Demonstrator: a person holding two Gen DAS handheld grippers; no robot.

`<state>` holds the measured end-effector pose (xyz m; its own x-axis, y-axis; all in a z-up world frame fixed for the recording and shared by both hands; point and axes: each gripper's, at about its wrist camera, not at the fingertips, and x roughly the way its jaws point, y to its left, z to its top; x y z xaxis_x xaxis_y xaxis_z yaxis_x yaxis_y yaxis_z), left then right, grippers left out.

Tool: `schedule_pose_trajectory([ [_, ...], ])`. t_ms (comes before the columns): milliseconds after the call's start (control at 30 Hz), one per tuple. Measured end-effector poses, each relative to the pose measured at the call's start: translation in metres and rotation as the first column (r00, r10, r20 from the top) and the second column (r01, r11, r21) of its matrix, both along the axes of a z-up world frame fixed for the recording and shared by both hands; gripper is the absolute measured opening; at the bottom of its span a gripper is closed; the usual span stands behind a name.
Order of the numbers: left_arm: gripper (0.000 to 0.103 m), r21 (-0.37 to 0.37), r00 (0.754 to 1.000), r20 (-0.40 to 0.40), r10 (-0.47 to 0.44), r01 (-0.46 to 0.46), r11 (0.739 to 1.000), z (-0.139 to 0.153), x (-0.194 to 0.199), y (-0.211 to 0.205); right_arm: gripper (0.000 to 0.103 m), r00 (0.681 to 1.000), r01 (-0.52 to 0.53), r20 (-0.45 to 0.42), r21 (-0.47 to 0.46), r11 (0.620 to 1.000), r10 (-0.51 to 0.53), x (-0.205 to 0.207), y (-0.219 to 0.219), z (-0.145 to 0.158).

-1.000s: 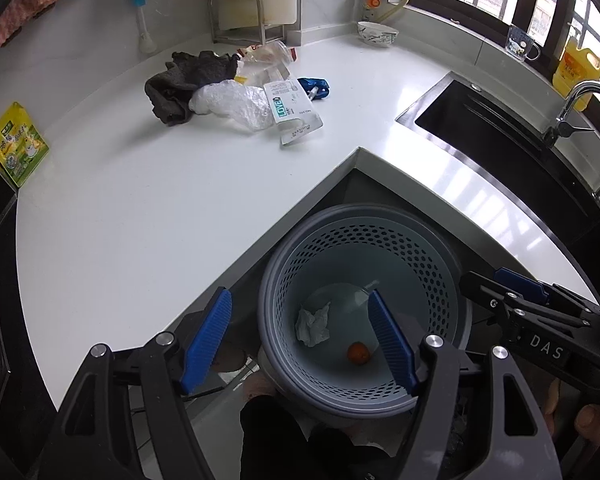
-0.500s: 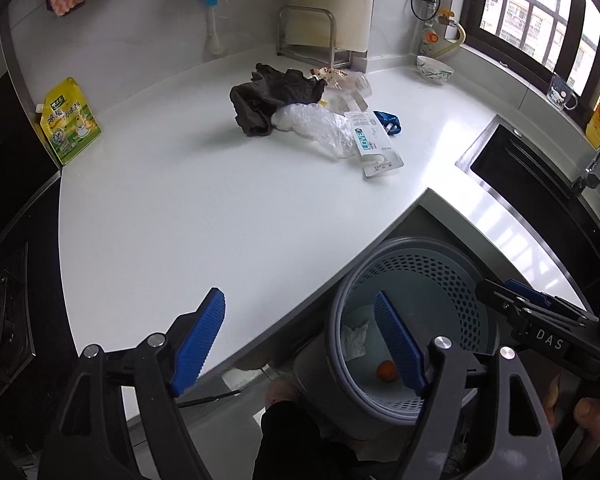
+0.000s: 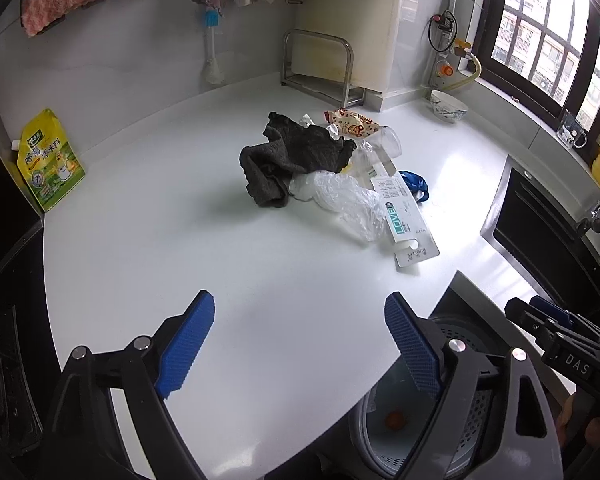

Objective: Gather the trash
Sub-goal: 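Move both tools back toward the dark cloth and blue ribbon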

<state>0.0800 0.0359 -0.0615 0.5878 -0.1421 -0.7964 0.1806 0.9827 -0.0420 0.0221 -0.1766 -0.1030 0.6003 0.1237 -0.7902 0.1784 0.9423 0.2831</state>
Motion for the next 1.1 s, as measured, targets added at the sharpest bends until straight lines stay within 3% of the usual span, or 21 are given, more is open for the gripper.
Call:
schedule_pose_trajectory([
  [400, 0.09, 0.053, 0.997, 0.016, -0.082, 0.081, 0.995, -0.016, 0.082, 0.008, 0.064, 0.992, 0.115, -0.044, -0.029, 0.993, -0.117, 0.07, -0.006, -0.021],
  [600, 0.09, 0.04, 0.993, 0.004, -0.12, 0.12, 0.992, -0.032, 0.122, 0.007, 0.064, 0.984, 0.166, -0.056, -0.052, 0.985, -0.169, 0.102, -0.009, -0.035],
  [767, 0.09, 0.068, 0.98, 0.028, -0.196, 0.193, 0.979, -0.043, 0.145, -0.002, 0.064, 0.976, 0.21, -0.057, -0.05, 0.976, -0.212, 0.125, -0.015, -0.041],
  [1100, 0.09, 0.039, 0.974, 0.023, -0.227, 0.226, 0.973, -0.057, 0.183, -0.006, 0.064, 0.965, 0.252, -0.07, -0.041, 0.967, -0.254, 0.161, -0.02, -0.051],
])
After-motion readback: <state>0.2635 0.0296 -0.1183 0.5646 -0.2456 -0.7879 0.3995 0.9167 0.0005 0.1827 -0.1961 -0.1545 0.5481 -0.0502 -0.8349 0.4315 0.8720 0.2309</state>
